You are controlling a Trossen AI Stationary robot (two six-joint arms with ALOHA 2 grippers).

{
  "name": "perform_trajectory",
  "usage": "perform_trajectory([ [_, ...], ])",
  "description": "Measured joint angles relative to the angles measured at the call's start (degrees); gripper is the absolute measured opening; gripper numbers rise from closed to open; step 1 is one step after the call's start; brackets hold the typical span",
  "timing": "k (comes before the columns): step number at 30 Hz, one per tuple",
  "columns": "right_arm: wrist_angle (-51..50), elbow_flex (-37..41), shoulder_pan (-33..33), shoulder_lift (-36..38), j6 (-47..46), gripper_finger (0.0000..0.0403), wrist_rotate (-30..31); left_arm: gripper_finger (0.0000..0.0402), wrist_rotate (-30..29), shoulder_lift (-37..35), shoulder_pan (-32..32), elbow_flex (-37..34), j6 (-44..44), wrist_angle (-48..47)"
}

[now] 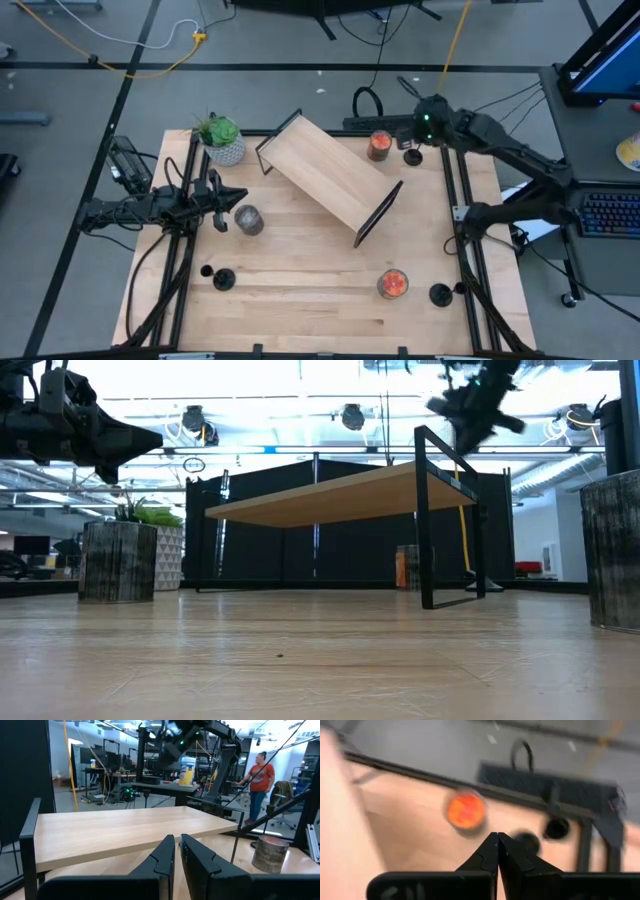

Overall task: Pick & Place candle stick holders
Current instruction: Put the top right candle holder on the shelf

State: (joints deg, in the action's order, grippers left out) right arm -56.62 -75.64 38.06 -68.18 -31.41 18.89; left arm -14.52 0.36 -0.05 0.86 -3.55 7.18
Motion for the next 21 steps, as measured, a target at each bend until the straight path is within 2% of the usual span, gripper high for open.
perform_trajectory([
  [3,-3.87,0.04,4.56,-0.44,-0.41,0.0,-1.0,0.0035,0.0,0.0,0.0,0.0,0.0,-0.02],
  [6,-3.31,0.04,6.9,-0.4,2.78,0.0,-1.14,0.0035,0.0,0.0,0.0,0.0,0.02,-0.07],
  [14,2.15,0.04,7.22,-0.4,12.75,0.0,-1.13,0.0035,0.0,0.0,0.02,0.0,0.04,-0.09],
  [21,4.95,0.04,7.24,-0.4,13.08,0.0,-3.42,0.0035,0.0,0.0,0.02,0.0,0.07,-0.09],
])
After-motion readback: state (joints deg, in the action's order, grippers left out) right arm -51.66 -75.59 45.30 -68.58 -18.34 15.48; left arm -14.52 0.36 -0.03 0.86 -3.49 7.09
